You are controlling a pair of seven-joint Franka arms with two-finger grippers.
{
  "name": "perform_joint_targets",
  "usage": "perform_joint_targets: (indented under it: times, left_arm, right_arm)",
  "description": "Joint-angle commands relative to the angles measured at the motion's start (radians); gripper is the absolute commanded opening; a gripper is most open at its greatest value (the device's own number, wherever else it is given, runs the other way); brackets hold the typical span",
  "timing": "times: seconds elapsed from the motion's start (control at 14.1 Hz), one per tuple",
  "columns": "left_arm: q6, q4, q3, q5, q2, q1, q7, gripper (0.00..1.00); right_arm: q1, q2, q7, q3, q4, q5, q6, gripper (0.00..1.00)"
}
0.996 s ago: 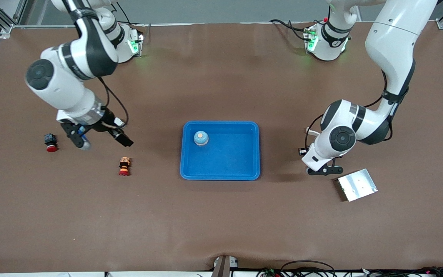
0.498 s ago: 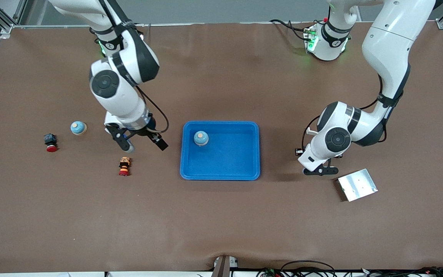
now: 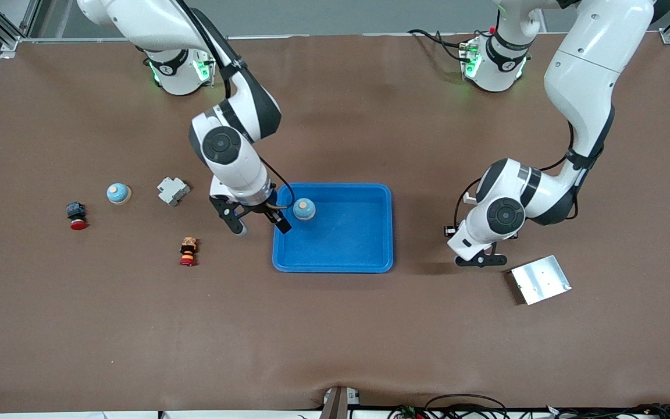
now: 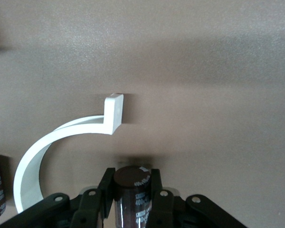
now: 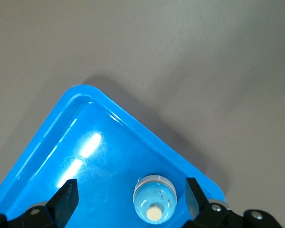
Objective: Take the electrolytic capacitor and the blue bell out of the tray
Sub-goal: 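Grasp the second bell with the right gripper while the left gripper withdraws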
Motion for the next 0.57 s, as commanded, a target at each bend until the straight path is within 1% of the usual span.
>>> perform_joint_targets:
  times: [0.0,0.14,0.21,0.28,0.43,0.5]
  left_arm:
    - [0.005,0.013,0.001,0.036,0.008,-0.006,-0.008,0.04]
    - [0.007,0.013,0.001,0.045,0.008,-0.005,-0.010,0.15]
    - [0.007,0.013,0.001,0.045,0.008,-0.005,-0.010,0.26]
    - [0.007,0.013,0.001,0.045,0.008,-0.005,-0.010,0.41]
    - [0.009,0.013,0.000,0.045,0.008,-0.005,-0.011,0.55]
    - [0.009,0.013,0.000,0.045,0.006,-0.005,-0.011,0.65]
  right_arm:
    - [0.045,0.086,0.082,-0.009,0.028,-0.021,0.067,1.00]
    - [0.063,0.132,0.105,-0.009,0.029,-0.023,0.110,1.00]
    - [0.064,0.135,0.105,-0.009,0.031,-0.023,0.110,1.00]
    - [0.065,0.137,0.105,-0.009,0.031,-0.021,0.110,1.00]
    - [0.067,0.142,0.106,-0.009,0.032,-0.014,0.110,1.00]
    - [0.076,0.149,0.106,-0.009,0.034,-0.008,0.110,1.00]
